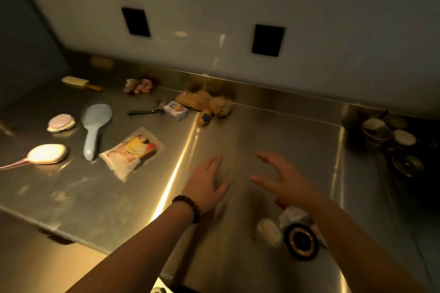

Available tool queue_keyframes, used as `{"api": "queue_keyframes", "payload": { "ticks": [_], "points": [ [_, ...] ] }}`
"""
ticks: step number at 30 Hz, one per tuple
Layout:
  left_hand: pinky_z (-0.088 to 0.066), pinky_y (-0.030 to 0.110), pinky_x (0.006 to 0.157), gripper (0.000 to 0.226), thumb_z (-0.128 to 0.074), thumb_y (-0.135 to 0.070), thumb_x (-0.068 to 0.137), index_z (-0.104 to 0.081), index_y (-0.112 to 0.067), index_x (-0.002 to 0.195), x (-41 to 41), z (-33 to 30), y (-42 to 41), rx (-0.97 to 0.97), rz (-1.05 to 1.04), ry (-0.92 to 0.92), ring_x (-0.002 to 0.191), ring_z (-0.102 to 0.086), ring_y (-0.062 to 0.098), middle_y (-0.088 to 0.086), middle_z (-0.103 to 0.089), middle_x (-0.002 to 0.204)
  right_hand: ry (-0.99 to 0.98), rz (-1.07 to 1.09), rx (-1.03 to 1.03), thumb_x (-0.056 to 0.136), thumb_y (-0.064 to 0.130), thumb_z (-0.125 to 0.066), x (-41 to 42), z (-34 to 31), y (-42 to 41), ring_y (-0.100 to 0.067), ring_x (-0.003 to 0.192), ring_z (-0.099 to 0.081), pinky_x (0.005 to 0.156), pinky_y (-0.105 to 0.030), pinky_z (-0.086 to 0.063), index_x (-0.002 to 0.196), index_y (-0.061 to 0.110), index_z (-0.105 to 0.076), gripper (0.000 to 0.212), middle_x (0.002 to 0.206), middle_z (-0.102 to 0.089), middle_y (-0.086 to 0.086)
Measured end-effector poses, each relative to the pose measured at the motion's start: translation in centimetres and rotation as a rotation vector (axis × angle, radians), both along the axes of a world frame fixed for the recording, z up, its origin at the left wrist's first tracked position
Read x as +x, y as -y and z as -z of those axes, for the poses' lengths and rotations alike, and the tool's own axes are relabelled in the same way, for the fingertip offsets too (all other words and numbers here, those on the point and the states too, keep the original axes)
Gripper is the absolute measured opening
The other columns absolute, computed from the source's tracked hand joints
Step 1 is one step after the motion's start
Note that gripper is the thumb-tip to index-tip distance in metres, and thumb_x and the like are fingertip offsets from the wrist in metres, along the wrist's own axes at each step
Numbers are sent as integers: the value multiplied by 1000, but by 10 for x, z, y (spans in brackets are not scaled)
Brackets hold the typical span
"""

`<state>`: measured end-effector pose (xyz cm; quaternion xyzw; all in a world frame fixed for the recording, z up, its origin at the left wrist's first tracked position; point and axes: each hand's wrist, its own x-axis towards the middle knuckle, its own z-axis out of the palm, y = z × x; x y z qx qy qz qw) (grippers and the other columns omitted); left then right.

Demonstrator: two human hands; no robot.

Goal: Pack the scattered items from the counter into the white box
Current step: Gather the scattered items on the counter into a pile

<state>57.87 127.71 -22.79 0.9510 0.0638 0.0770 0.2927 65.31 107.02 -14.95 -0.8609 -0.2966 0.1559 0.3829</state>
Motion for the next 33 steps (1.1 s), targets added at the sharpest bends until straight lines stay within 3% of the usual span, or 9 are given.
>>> {"api": "queue_keyframes", "payload": {
  "ticks": [5,7,12,18,22,25,27,31,33],
  "points": [
    [-17,36,113,70,-46,-54,84,-27,-21,142,-28,5,-106,122,-194,-3,138,-21,20,4,-30,149,28,-119,-65,82,30,-70,-27,35,-116,-8,126,-37,102,-10,-20,132,17,-49,55,136,-46,-5],
    [-15,37,112,69,-47,-53,83,-30,-20,141,-40,9,-155,147,-256,-3,138,-20,23,4,-31,148,31,-120,-68,82,38,-67,-38,53,-170,-16,131,-35,106,-20,-24,133,22,-48,57,140,-41,-5],
    [-10,42,114,74,-45,-55,82,-31,-13,141,-68,20,-276,270,-294,-29,141,-13,28,9,-29,149,92,7,-240,85,62,-46,-56,85,-307,-23,145,5,113,-51,-12,140,50,-17,64,158,-5,5],
    [2,49,113,84,-34,-69,76,-21,-22,144,-96,33,-390,379,-441,-165,142,4,28,8,-14,154,211,101,-522,77,82,-12,-72,107,-424,-32,143,17,106,-70,0,141,52,10,74,158,16,-1],
    [15,56,102,96,-24,-88,63,-7,-37,143,-111,47,-438,365,-492,-337,141,7,34,6,-6,155,260,70,-663,75,81,0,-69,121,-444,-32,143,19,104,-74,2,143,50,-6,75,159,11,-1],
    [-13,54,109,89,-35,-86,62,-17,-41,137,-115,55,-453,291,-441,-336,135,-20,34,8,-26,148,331,47,-630,83,73,-6,-61,125,-438,-25,145,8,108,-70,-4,138,43,-32,68,159,-4,3],
    [-36,44,100,77,-46,-79,65,-31,-36,127,-113,55,-453,226,-431,-273,120,-36,26,5,-41,133,334,39,-533,88,68,-20,-55,125,-429,-18,145,-4,111,-63,-12,124,38,-50,56,156,-19,7],
    [-40,38,93,77,-46,-76,61,-42,-29,121,-105,45,-435,104,-435,-170,113,-36,22,2,-43,123,379,105,-397,86,49,-55,-50,130,-407,-17,139,-24,113,-61,-10,91,37,-62,15,147,-35,7],
    [-40,39,93,79,-44,-76,59,-42,-29,122,-95,35,-420,99,-400,-107,112,-34,21,1,-42,122,375,214,-447,83,49,-56,-49,134,-394,-23,142,-17,111,-65,-9,103,40,-59,21,151,-27,2]
  ]
}}
